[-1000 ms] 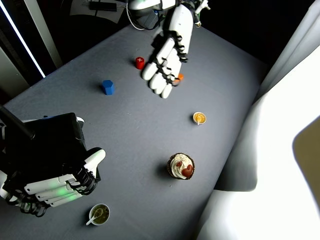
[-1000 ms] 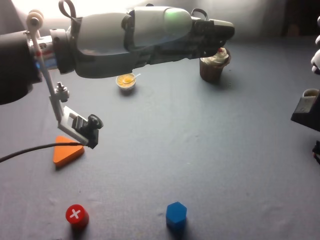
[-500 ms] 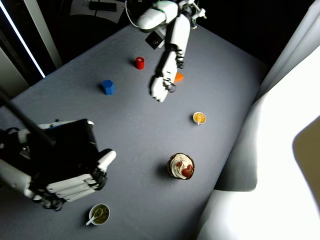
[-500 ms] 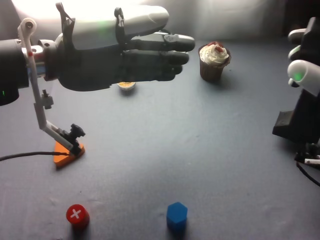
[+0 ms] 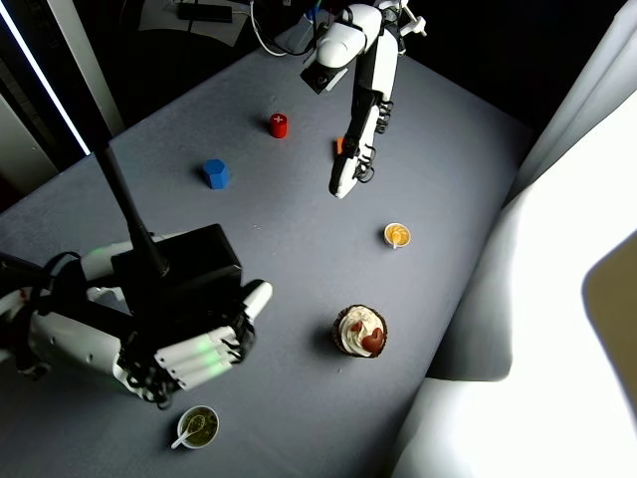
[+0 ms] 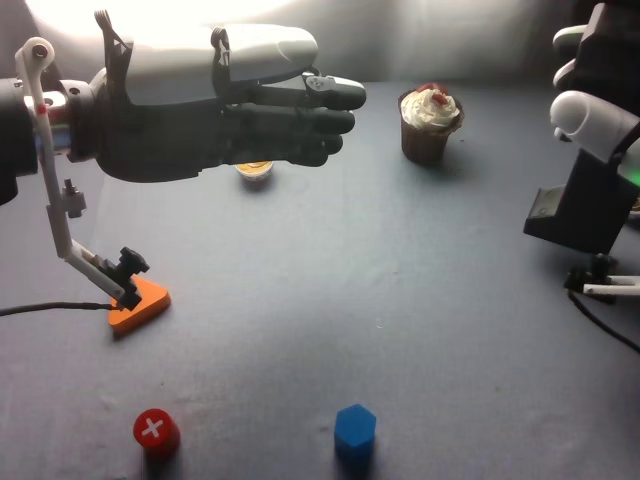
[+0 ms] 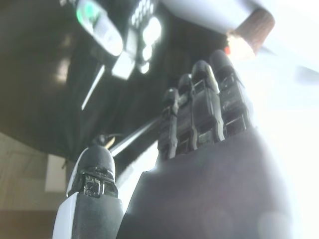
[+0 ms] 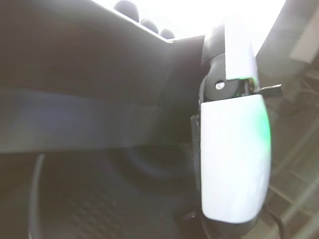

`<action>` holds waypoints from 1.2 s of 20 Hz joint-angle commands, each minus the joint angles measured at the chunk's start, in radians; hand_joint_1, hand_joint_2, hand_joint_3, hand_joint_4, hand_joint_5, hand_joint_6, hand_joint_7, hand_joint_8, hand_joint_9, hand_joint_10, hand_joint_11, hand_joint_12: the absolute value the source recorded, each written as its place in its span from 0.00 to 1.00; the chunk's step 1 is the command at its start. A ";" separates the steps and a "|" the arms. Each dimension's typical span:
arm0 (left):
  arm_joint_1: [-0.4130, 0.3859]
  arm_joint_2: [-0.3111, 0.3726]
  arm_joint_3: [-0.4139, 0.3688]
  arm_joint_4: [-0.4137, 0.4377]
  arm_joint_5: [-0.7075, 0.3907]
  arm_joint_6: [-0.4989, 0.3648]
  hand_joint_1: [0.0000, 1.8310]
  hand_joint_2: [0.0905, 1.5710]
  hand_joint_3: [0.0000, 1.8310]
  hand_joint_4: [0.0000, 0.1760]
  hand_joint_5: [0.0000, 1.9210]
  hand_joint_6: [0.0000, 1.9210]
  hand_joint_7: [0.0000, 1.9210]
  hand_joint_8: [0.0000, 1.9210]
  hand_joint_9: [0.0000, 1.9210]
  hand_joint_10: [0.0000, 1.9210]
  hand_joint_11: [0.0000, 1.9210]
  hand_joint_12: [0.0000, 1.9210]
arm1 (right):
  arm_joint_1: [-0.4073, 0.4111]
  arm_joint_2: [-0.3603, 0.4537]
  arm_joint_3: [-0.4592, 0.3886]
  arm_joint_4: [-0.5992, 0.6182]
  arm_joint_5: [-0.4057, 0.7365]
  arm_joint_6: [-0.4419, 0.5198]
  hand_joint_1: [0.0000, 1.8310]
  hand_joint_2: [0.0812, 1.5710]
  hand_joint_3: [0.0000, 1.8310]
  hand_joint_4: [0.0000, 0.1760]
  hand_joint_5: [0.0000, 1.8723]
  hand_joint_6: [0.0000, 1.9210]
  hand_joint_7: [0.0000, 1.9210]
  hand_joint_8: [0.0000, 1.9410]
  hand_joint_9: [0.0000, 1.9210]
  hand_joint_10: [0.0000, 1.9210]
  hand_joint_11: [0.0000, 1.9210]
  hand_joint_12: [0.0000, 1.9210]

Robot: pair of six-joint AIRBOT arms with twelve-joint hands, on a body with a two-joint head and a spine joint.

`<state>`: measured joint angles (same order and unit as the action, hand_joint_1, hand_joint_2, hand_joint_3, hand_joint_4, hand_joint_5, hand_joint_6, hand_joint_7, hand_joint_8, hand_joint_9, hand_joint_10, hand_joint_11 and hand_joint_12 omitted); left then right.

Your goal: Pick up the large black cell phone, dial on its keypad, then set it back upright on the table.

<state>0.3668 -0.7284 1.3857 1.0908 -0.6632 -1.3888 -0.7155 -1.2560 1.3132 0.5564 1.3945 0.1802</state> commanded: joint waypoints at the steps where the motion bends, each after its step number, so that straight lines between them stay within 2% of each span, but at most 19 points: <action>1: -0.020 0.005 -0.004 -0.064 -0.067 -0.008 0.00 0.75 0.00 0.17 0.09 0.00 0.10 0.00 0.10 0.00 0.00 0.21 | 0.011 0.005 0.007 -0.022 0.130 0.017 0.68 0.70 0.00 0.00 0.53 0.42 0.52 0.61 0.53 0.59 0.51 0.71; 4: -0.016 0.004 -0.011 -0.062 -0.068 -0.008 0.00 0.75 0.00 0.15 0.10 0.00 0.10 0.00 0.11 0.00 0.00 0.23 | 0.032 -0.006 0.013 -0.022 0.130 0.008 0.68 0.69 0.00 0.00 0.55 0.38 0.52 0.61 0.53 0.57 0.51 0.71; 5: -0.013 0.004 -0.016 -0.062 -0.067 -0.008 0.00 0.76 0.00 0.14 0.11 0.00 0.11 0.00 0.11 0.00 0.00 0.24 | 0.037 -0.013 0.019 -0.022 0.130 0.007 0.69 0.69 0.00 0.00 0.55 0.38 0.52 0.62 0.53 0.63 0.51 0.76; 8: -0.011 0.004 -0.026 -0.057 -0.068 -0.008 0.00 0.75 0.00 0.15 0.10 0.00 0.12 0.00 0.11 0.00 0.00 0.23 | 0.045 -0.021 0.023 -0.022 0.130 0.005 0.69 0.69 0.00 0.00 0.55 0.37 0.51 0.63 0.51 0.65 0.50 0.78; 9: -0.010 0.005 -0.031 -0.057 -0.068 -0.008 0.00 0.76 0.00 0.14 0.11 0.00 0.12 0.00 0.12 0.00 0.00 0.24 | 0.048 -0.024 0.023 -0.022 0.130 0.003 0.69 0.69 0.00 0.00 0.56 0.37 0.52 0.62 0.52 0.60 0.50 0.72; 12: -0.006 0.006 -0.044 -0.057 -0.068 -0.008 0.00 0.76 0.00 0.13 0.10 0.00 0.12 0.00 0.12 0.00 0.00 0.24 | 0.053 -0.035 0.025 -0.022 0.132 -0.002 0.69 0.69 0.00 0.00 0.55 0.37 0.52 0.61 0.52 0.59 0.49 0.72; 13: -0.004 0.006 -0.049 -0.057 -0.068 -0.008 0.00 0.76 0.00 0.12 0.10 0.00 0.12 0.00 0.11 0.00 0.00 0.23 | 0.053 -0.038 0.025 -0.022 0.136 -0.002 0.69 0.69 0.00 0.00 0.56 0.37 0.52 0.61 0.53 0.58 0.50 0.69; 14: 0.000 0.007 -0.056 -0.057 -0.068 -0.008 0.00 0.76 0.00 0.13 0.10 0.00 0.12 0.00 0.12 0.00 0.00 0.23 | 0.053 -0.042 0.027 -0.022 0.140 -0.003 0.69 0.69 0.00 0.00 0.57 0.34 0.51 0.64 0.51 0.62 0.49 0.72; 18: 0.024 0.015 -0.078 -0.057 -0.068 -0.008 0.00 0.76 0.00 0.13 0.10 0.00 0.12 0.00 0.12 0.00 0.00 0.23 | 0.052 -0.067 0.049 -0.022 0.151 -0.004 0.68 0.70 0.00 0.00 0.54 0.39 0.49 0.66 0.50 0.64 0.49 0.72; 20: 0.025 0.015 -0.078 -0.057 -0.068 -0.008 0.00 0.76 0.00 0.14 0.09 0.00 0.11 0.00 0.11 0.00 0.00 0.21 | 0.052 -0.077 0.058 -0.022 0.152 -0.004 0.69 0.69 0.00 0.00 0.55 0.37 0.52 0.63 0.55 0.57 0.54 0.65; 24: 0.023 0.014 -0.067 -0.055 -0.068 -0.007 0.00 0.76 0.00 0.12 0.10 0.00 0.12 0.00 0.12 0.00 0.00 0.24 | 0.040 -0.090 0.064 -0.021 0.160 -0.004 0.69 0.69 0.00 0.00 0.58 0.32 0.51 0.63 0.54 0.58 0.52 0.68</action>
<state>0.4145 -0.7204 1.3205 1.0962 -0.6666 -1.3888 -0.6769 -1.3590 1.3716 0.5571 1.4078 0.1570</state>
